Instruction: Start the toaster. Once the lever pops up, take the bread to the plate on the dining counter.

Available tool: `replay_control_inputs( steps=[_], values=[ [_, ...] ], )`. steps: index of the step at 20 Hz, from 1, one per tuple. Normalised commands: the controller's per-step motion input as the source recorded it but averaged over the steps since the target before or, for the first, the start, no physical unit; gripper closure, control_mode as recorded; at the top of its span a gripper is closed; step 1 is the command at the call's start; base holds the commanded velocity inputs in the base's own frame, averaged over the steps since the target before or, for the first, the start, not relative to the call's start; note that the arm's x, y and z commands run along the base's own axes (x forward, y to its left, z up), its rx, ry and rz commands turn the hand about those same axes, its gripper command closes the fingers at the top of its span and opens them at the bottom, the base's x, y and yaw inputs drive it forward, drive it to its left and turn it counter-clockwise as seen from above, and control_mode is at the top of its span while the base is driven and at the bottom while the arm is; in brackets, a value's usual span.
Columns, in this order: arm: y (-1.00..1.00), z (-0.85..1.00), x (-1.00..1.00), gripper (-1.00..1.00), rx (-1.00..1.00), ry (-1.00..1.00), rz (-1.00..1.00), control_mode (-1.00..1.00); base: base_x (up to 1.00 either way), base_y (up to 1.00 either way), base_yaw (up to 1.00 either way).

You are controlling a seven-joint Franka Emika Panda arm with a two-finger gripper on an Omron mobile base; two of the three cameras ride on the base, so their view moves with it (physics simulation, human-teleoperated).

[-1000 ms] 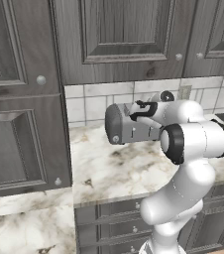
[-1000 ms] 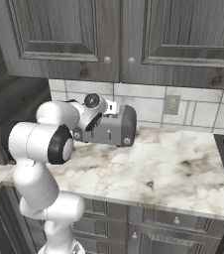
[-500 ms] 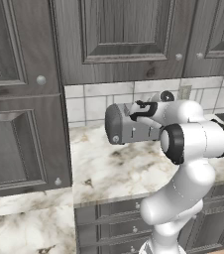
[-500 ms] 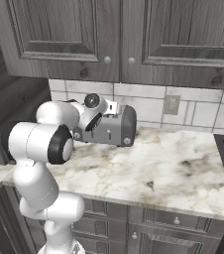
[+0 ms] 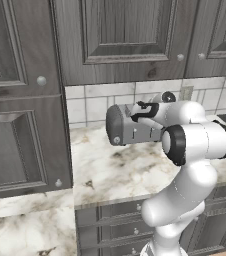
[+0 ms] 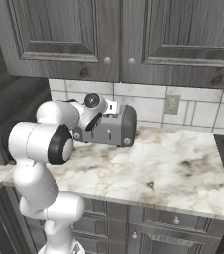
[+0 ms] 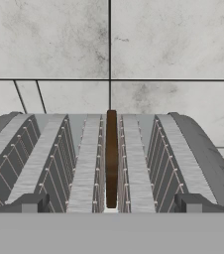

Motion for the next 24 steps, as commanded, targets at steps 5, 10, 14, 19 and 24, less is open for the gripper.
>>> replay_control_inputs(
  steps=[5,10,14,19,24],
  values=[
    [0.0,0.0,0.0,-1.0,0.0,0.0,0.0,-1.0,0.0,0.0,0.0],
    [0.0,0.0,0.0,-1.0,0.0,0.0,0.0,-1.0,0.0,0.0,0.0],
    [0.0,0.0,0.0,-1.0,0.0,0.0,0.0,-1.0,0.0,0.0,0.0],
    [0.0,0.0,0.0,-1.0,0.0,0.0,0.0,-1.0,0.0,0.0,0.0],
    [0.0,0.0,0.0,-1.0,0.0,0.0,0.0,-1.0,0.0,0.0,0.0]
  ],
)
